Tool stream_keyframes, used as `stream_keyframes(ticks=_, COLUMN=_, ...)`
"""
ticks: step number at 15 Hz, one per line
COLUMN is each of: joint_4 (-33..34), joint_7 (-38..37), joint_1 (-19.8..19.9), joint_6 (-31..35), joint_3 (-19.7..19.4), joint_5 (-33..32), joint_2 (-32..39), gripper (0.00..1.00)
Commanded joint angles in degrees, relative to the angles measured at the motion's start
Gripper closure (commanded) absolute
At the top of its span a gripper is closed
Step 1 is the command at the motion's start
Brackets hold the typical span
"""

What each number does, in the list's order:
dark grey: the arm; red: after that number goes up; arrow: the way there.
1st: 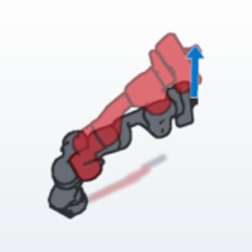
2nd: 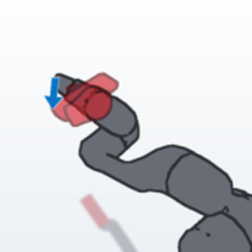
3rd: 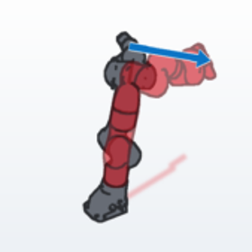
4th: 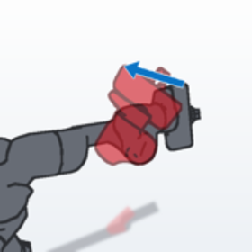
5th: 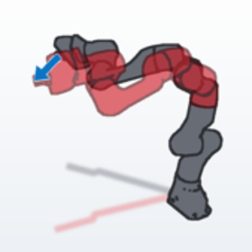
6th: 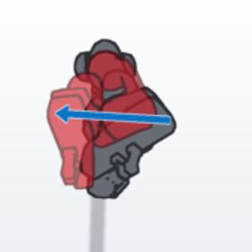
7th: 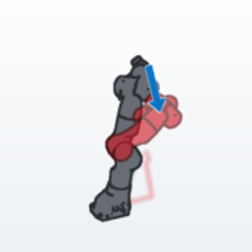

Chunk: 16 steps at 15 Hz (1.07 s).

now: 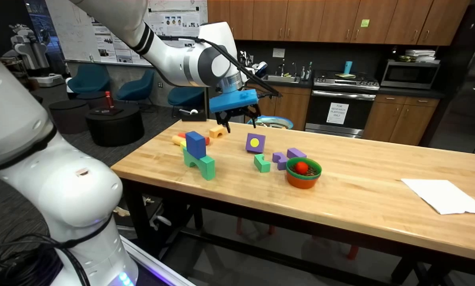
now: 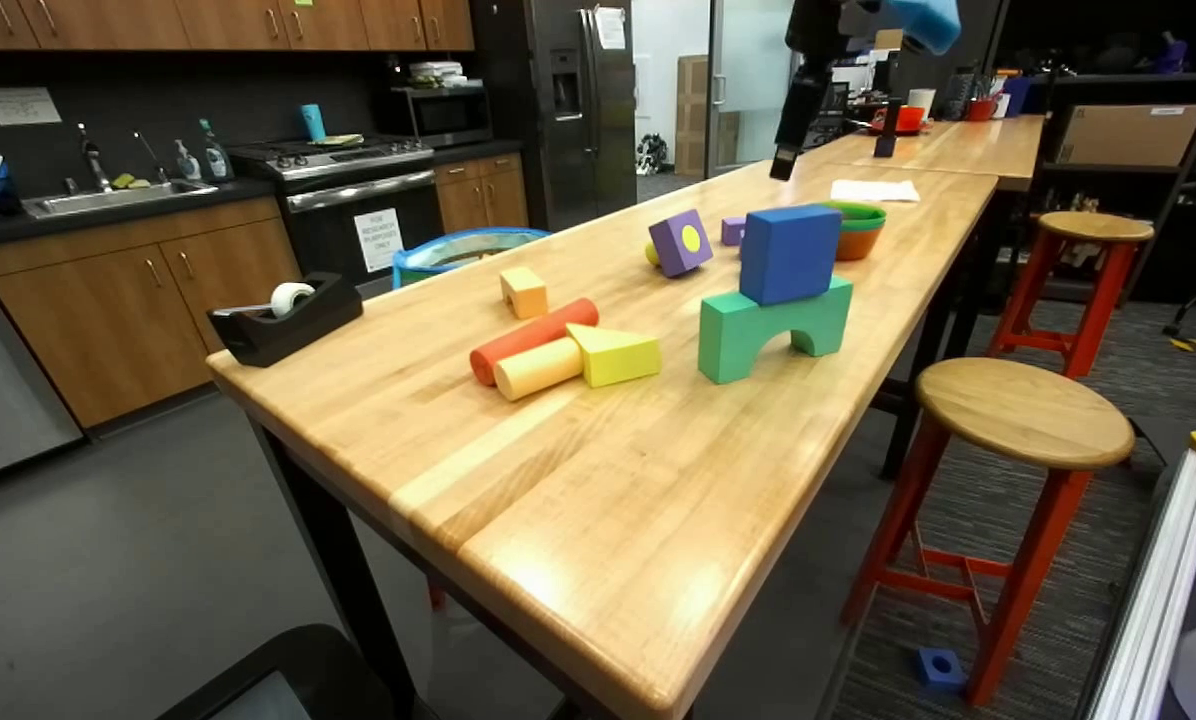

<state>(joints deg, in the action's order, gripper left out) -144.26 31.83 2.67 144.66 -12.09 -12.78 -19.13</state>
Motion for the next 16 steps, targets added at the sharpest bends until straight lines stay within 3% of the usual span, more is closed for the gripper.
stream_keyframes(ticks=1, joint_4=2.1, joint_7=10.2, joint_1=-1.0, joint_6=-1.7, joint_3=-2.4, joint_5=2.0, joint_2=3.8, gripper=0.0)
stream_keyframes(ticks=3, joint_4=2.6, joint_7=12.7, joint_1=-0.5, joint_6=-2.2, joint_3=-2.1, joint_5=2.3, joint_2=5.6, gripper=0.0)
stream_keyframes(ticks=16, joint_4=6.3, joint_7=12.0, joint_1=3.4, joint_6=0.0, joint_3=0.6, joint_5=-6.5, joint_2=16.1, gripper=0.0)
